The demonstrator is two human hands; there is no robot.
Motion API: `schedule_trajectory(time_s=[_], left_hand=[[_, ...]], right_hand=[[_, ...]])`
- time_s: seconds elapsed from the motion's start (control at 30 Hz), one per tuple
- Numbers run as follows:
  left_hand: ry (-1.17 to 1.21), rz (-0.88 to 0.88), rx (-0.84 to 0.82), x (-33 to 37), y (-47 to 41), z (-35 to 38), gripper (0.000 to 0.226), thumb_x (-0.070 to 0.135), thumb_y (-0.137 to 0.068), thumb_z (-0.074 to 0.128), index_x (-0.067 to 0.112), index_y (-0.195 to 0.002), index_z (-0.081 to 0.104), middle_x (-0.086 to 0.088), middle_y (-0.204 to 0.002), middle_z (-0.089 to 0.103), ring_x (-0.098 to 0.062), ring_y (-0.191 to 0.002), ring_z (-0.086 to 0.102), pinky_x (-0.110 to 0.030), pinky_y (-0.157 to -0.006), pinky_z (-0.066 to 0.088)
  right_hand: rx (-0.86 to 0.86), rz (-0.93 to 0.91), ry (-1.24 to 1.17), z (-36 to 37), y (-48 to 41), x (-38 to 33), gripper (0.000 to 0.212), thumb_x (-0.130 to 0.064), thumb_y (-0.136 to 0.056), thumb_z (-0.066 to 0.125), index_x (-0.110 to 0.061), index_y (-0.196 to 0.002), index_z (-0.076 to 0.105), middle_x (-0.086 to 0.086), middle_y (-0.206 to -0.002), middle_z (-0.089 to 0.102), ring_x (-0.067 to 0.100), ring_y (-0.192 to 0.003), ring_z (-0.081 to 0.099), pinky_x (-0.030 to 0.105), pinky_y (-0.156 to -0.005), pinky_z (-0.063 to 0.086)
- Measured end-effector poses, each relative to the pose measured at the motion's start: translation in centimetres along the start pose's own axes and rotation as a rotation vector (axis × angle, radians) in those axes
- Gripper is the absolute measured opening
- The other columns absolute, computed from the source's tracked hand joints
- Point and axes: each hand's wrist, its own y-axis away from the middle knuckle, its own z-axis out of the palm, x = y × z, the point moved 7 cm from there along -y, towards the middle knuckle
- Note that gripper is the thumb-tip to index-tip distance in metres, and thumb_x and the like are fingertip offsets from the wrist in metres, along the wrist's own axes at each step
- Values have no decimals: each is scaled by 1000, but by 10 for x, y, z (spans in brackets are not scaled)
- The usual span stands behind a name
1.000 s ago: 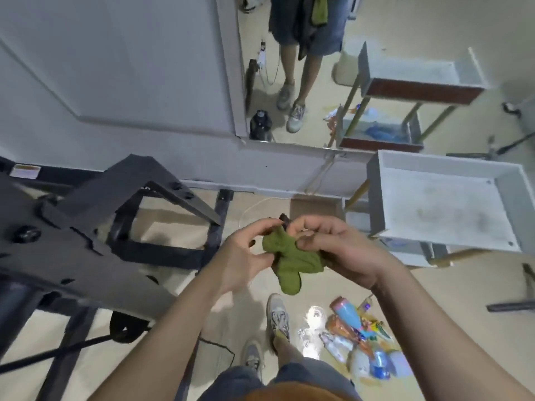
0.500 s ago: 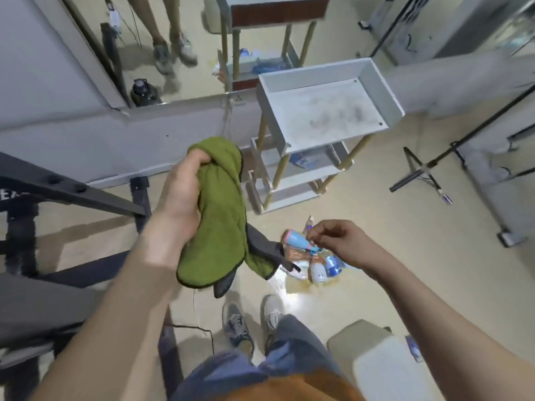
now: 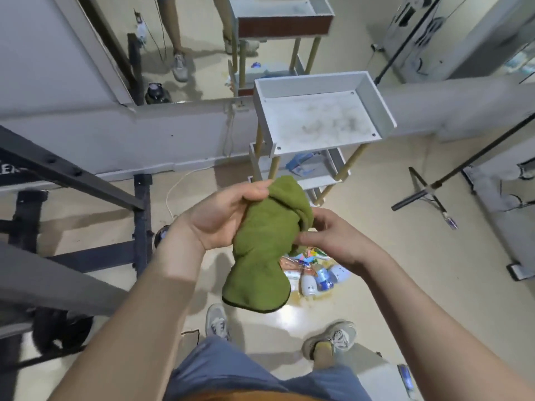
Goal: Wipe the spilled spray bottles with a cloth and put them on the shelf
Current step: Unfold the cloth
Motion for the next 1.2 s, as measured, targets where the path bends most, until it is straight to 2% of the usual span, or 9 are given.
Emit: schedule_trajectory(time_s=[0.1,0.2,0.33,0.47,0.67,0.8,0.93,1.07,1.2], left_hand=[[-15,46,53,-10,-15,18,52,40,-65,85,6,-103,75,-15,-104,72,-24,-97,70,-33,-86,57],[-151,71,272,-22,-38,35,28,29,-86,67,4,-98,74,-13,-99,74,-21,-90,71,-30,-84,58],[-320,89,520,-43,-61,42,37,25,-90,65,-6,-109,63,-17,-98,65,-25,-90,60,-31,-80,50],[-596,168,785,-71,-70,57,14,21,-93,64,17,-80,67,3,-74,62,-14,-74,52,-21,-68,43],[-742,107,816,-134,-118,59,14,18,-89,67,19,-78,59,2,-65,52,-16,-63,47,-31,-67,40],[-255,102,701,-190,-162,48,6,26,-100,51,21,-101,53,-1,-91,62,-16,-79,62,-36,-80,50],[238,175,648,-248,-208,14,21,21,-102,41,11,-113,56,-8,-69,71,-23,-62,70,-42,-69,56],[326,105,620,-319,-268,-50,45,31,-102,34,-1,-122,59,-19,-90,73,-31,-71,72,-38,-57,59],[261,149,461,-364,-322,-90,47,39,-100,36,8,-104,71,-14,-98,71,-26,-82,69,-37,-67,57]], right_hand=[[33,34,-145,-35,16,18,18,-8,-71,64,-7,-89,65,10,-84,66,17,-74,60,35,-72,46],[-19,122,-416,-72,38,37,20,-11,-67,57,-10,-87,58,10,-85,60,20,-73,56,34,-68,45],[-144,156,-606,-118,59,42,36,-17,-73,63,-2,-105,66,16,-105,60,23,-82,59,35,-74,52],[-264,69,-586,-144,76,34,44,-6,-80,57,9,-122,58,17,-100,68,21,-80,67,34,-76,57],[-267,37,-615,-162,88,77,33,8,-77,58,0,-107,68,14,-90,71,21,-75,67,28,-73,56],[-169,44,-602,-182,58,133,23,9,-70,58,-10,-74,71,8,-73,64,18,-60,58,25,-58,48],[-165,73,-603,-191,7,212,28,1,-76,70,-10,-100,61,10,-86,67,22,-71,60,32,-65,42],[202,-49,-336,-220,-68,306,28,4,-90,60,-22,-100,56,1,-75,66,15,-59,60,29,-58,49],[436,-227,-52,-229,-131,387,22,-5,-86,65,-24,-89,56,2,-85,58,15,-76,54,36,-73,47]])
